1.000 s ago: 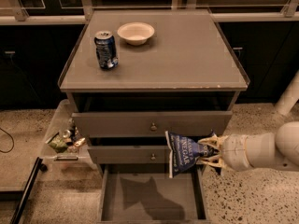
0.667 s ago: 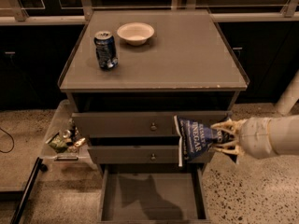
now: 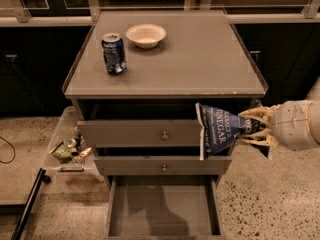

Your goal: Pick blue chip bag from bottom drawer and place on counter

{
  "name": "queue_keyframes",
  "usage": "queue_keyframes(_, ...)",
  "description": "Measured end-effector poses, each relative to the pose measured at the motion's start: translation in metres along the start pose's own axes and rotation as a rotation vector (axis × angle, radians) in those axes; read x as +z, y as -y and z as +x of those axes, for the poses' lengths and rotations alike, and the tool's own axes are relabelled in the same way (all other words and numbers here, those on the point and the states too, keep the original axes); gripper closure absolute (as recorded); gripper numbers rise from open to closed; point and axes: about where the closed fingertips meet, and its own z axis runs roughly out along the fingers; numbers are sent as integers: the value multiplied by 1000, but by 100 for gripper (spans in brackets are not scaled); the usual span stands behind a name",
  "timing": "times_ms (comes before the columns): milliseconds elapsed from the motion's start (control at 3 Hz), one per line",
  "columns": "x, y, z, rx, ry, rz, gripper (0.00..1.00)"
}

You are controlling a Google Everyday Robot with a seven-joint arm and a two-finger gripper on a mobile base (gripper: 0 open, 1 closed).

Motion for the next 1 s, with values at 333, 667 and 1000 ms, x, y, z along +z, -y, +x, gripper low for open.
queue_keyframes(333, -9, 16, -5, -10, 12, 3, 100)
queue_keyframes(667, -19, 57, -9, -15, 9, -22, 100)
queue_keyframes(1000, -4, 106, -9, 9, 11, -81, 100)
